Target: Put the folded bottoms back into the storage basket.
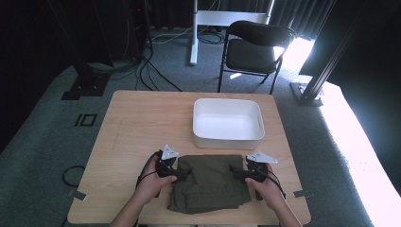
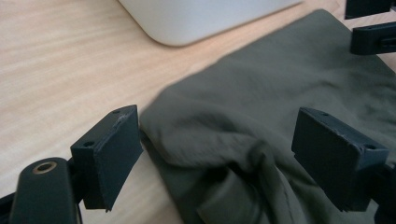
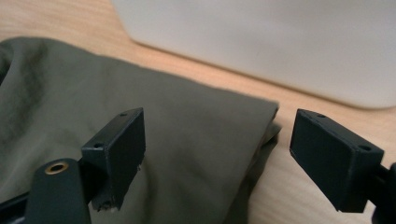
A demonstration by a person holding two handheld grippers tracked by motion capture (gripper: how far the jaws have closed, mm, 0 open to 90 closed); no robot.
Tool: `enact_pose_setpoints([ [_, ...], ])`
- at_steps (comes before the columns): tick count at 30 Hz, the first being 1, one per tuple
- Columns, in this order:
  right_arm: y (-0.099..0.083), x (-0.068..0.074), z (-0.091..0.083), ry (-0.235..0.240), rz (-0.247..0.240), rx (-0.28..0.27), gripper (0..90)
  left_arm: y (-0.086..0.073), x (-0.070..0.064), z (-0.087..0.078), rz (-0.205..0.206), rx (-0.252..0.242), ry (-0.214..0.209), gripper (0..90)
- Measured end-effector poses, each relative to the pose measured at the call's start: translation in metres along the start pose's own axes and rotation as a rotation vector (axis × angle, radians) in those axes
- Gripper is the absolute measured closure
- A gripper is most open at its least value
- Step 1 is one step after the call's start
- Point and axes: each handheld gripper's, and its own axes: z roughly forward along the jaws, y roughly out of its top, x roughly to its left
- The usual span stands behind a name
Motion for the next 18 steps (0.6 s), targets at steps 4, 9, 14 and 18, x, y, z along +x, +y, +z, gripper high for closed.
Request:
enact_pose_setpoints([
  [4, -0.006, 0.002, 0.001, 0.006, 0.005, 0.010, 18.0, -0.009, -0.004, -0.002, -0.010, 0.016, -0.004, 17.1],
  [9, -0.015, 0.003, 0.002, 0.009, 0.005, 0.034, 18.0, -0.019, -0.002, -0.003, -0.039, 0.037, 0.022, 17.1],
  [14, -0.021, 0.002, 0.005, 0.013, 0.021, 0.056, 17.9, -0.026, -0.002, -0.001, -0.050, 0.055, 0.017, 17.1],
  [18, -0.022, 0.003, 0.006, 0.011, 0.015, 0.070, 16.7, -0.029, -0.006, 0.004, -0.052, 0.071, 0.005, 17.1],
])
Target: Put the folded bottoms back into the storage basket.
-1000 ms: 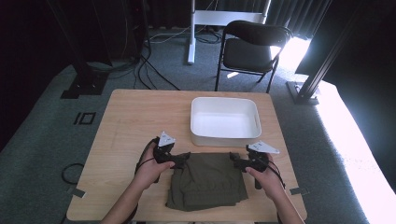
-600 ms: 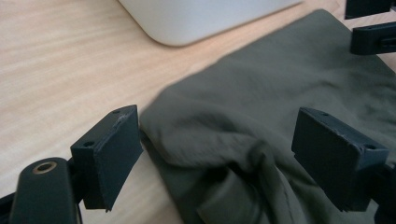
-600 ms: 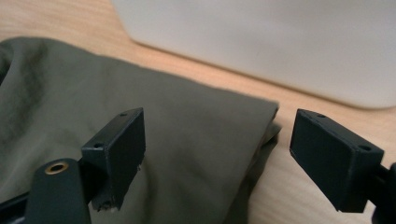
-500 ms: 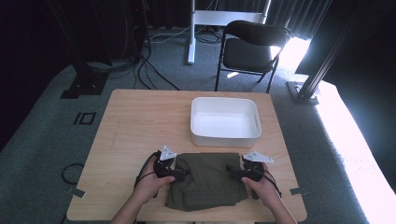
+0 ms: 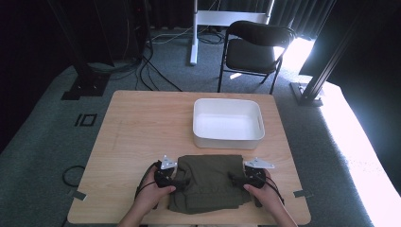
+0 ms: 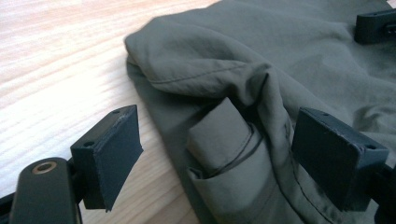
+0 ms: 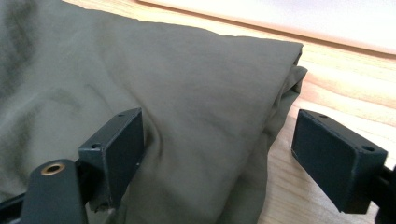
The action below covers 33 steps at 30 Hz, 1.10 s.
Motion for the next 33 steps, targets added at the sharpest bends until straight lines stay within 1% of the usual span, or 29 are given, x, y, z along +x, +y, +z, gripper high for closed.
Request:
enact_pose_setpoints([
  [2, 0.000, 0.000, 0.000, 0.002, 0.005, 0.011, 16.8, -0.002, -0.002, 0.003, 0.009, 0.009, 0.000, 17.1],
  [6, 0.000, 0.000, 0.001, 0.003, -0.004, 0.013, 16.8, -0.005, -0.004, 0.007, 0.014, 0.018, -0.005, 17.1],
  [8, 0.000, 0.002, 0.001, 0.010, -0.022, 0.020, 17.0, -0.007, -0.005, 0.009, 0.020, 0.012, -0.003, 16.1],
  [10, 0.000, 0.004, 0.001, 0.016, -0.039, 0.024, 16.9, -0.008, -0.006, 0.010, 0.022, 0.003, 0.002, 16.1],
  [11, 0.000, 0.004, 0.001, 0.026, -0.050, 0.028, 14.5, -0.009, -0.007, 0.010, 0.025, -0.006, 0.006, 16.1],
  [13, -0.001, 0.006, 0.002, 0.044, -0.072, 0.037, 13.8, -0.011, -0.008, 0.012, 0.040, -0.025, 0.014, 15.9],
  [15, -0.001, 0.008, 0.002, 0.035, -0.081, 0.040, 14.0, -0.013, -0.010, 0.015, 0.069, -0.052, 0.016, 15.9],
  [16, -0.001, 0.008, 0.002, 0.030, -0.087, 0.040, 14.2, -0.013, -0.011, 0.016, 0.077, -0.059, 0.019, 15.9],
  [18, -0.001, 0.010, 0.002, 0.019, -0.102, 0.044, 16.3, -0.013, -0.010, 0.016, 0.082, -0.057, 0.016, 16.0],
  [19, -0.001, 0.011, 0.002, 0.020, -0.110, 0.041, 19.8, -0.013, -0.010, 0.016, 0.080, -0.059, 0.015, 16.0],
  [20, -0.001, 0.012, 0.002, 0.024, -0.115, 0.039, 23.1, -0.013, -0.011, 0.017, 0.088, -0.056, 0.016, 16.2],
  [21, -0.001, 0.013, 0.002, 0.035, -0.119, 0.031, 28.4, -0.013, -0.012, 0.017, 0.095, -0.057, 0.017, 17.5],
  [22, -0.001, 0.013, 0.002, 0.035, -0.119, 0.031, 28.4, -0.013, -0.012, 0.017, 0.095, -0.057, 0.017, 19.1],
  [23, -0.001, 0.014, 0.002, 0.060, -0.130, 0.023, 40.2, -0.013, -0.014, 0.017, 0.107, -0.065, 0.001, 26.1],
  [24, -0.001, 0.014, 0.002, 0.073, -0.132, 0.021, 46.3, -0.013, -0.016, 0.017, 0.104, -0.072, -0.009, 32.0],
  [25, -0.001, 0.015, 0.002, 0.089, -0.125, 0.018, 54.6, -0.013, -0.017, 0.018, 0.099, -0.075, -0.007, 39.1],
  [27, 0.000, 0.018, 0.002, 0.108, -0.122, 0.019, 65.1, -0.013, -0.019, 0.018, 0.114, -0.076, -0.012, 52.6],
  [28, 0.000, 0.019, 0.002, 0.115, -0.122, 0.025, 68.2, -0.013, -0.019, 0.018, 0.114, -0.076, -0.012, 57.3],
  [29, 0.001, 0.021, 0.002, 0.115, -0.126, 0.028, 74.3, -0.012, -0.022, 0.019, 0.131, -0.080, -0.008, 62.9],
  [30, 0.002, 0.021, 0.002, 0.109, -0.129, 0.028, 76.9, -0.011, -0.022, 0.019, 0.144, -0.085, -0.007, 65.4],
  [31, 0.003, 0.022, 0.001, 0.106, -0.134, 0.033, 78.9, -0.011, -0.023, 0.019, 0.139, -0.091, -0.008, 68.1],
  [32, 0.004, 0.021, 0.000, 0.109, -0.130, 0.036, 79.7, -0.010, -0.022, 0.019, 0.140, -0.093, -0.013, 69.4],
  [33, 0.004, 0.020, -0.001, 0.113, -0.112, 0.033, 80.3, -0.009, -0.021, 0.018, 0.141, -0.091, -0.017, 70.7],
])
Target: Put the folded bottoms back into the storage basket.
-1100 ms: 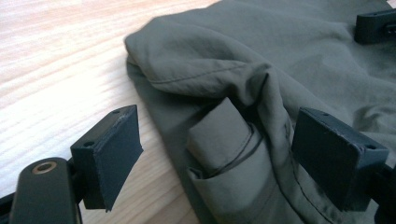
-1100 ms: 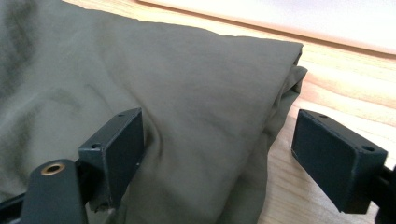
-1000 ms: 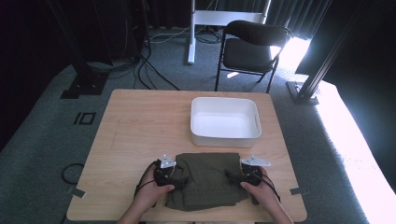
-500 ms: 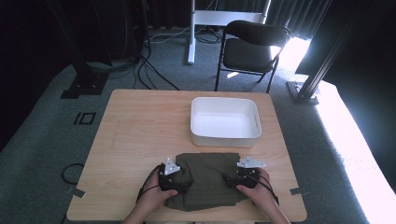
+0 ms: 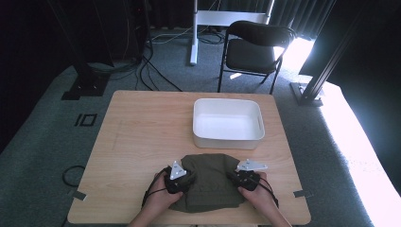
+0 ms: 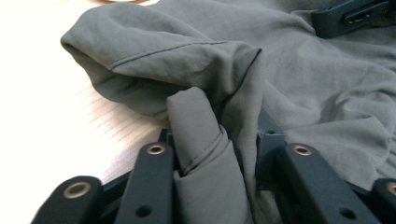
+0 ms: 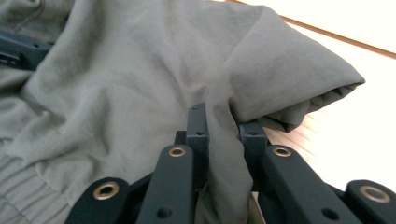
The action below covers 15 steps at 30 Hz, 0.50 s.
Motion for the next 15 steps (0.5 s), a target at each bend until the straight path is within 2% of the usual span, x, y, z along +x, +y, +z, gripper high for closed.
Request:
enact_pose_setpoints([
  [1, 0.000, 0.000, 0.000, 0.000, 0.000, 0.000, 80.3, 0.000, 0.000, 0.000, 0.000, 0.000, 0.000, 71.8],
  [2, 0.001, -0.002, -0.003, 0.017, 0.033, -0.011, 80.9, 0.003, 0.001, -0.003, -0.002, -0.007, -0.012, 73.5],
  [4, 0.003, -0.003, -0.008, 0.029, 0.041, -0.023, 81.0, 0.006, 0.002, -0.007, -0.011, -0.022, -0.026, 74.8],
  [9, 0.011, -0.002, -0.019, 0.040, 0.034, -0.059, 81.4, 0.011, 0.003, -0.014, -0.021, -0.037, -0.060, 78.8],
  [10, 0.013, -0.001, -0.021, 0.042, 0.039, -0.069, 81.4, 0.012, 0.003, -0.016, -0.036, -0.055, -0.065, 79.1],
  [14, 0.018, 0.001, -0.028, 0.054, 0.037, -0.090, 81.5, 0.015, 0.004, -0.020, -0.053, -0.073, -0.076, 80.6],
  [15, 0.019, 0.001, -0.029, 0.055, 0.032, -0.091, 81.5, 0.019, 0.004, -0.026, -0.069, -0.093, -0.086, 80.6],
])
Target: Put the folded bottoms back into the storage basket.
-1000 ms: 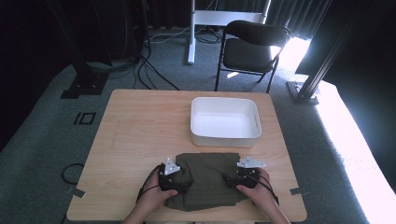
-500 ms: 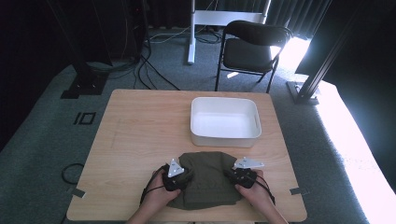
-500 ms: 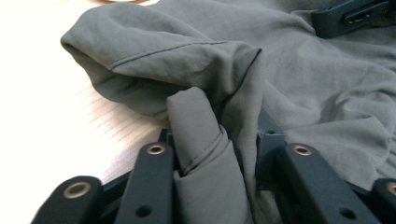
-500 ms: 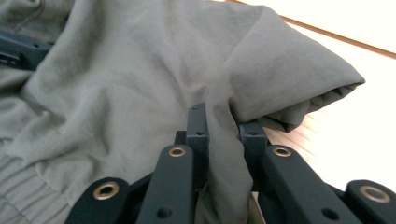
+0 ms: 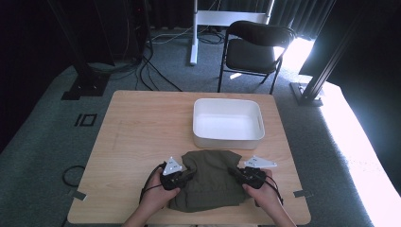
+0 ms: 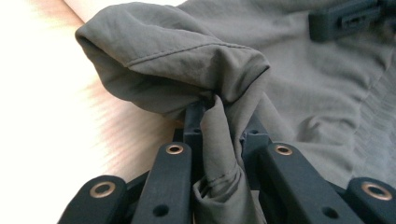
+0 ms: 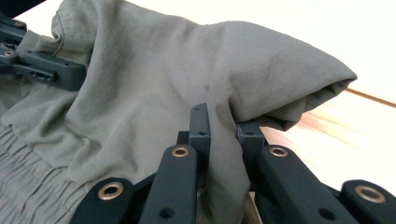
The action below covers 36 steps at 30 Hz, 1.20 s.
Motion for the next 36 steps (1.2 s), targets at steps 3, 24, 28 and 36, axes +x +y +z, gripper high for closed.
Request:
enact_pose_setpoints([
  [3, 0.006, 0.002, -0.009, 0.020, 0.009, -0.024, 81.5, 0.007, -0.001, -0.006, 0.005, -0.016, -0.005, 81.3],
  [24, 0.058, -0.009, -0.053, 0.024, -0.004, -0.176, 81.5, 0.074, 0.001, -0.018, 0.034, -0.123, -0.030, 81.3],
  [28, 0.071, -0.017, -0.057, 0.017, 0.008, -0.204, 81.5, 0.093, 0.005, -0.016, 0.041, -0.141, -0.028, 81.3],
  [36, 0.093, -0.030, -0.060, 0.003, 0.024, -0.244, 81.6, 0.124, 0.009, -0.010, 0.070, -0.173, -0.019, 81.3],
])
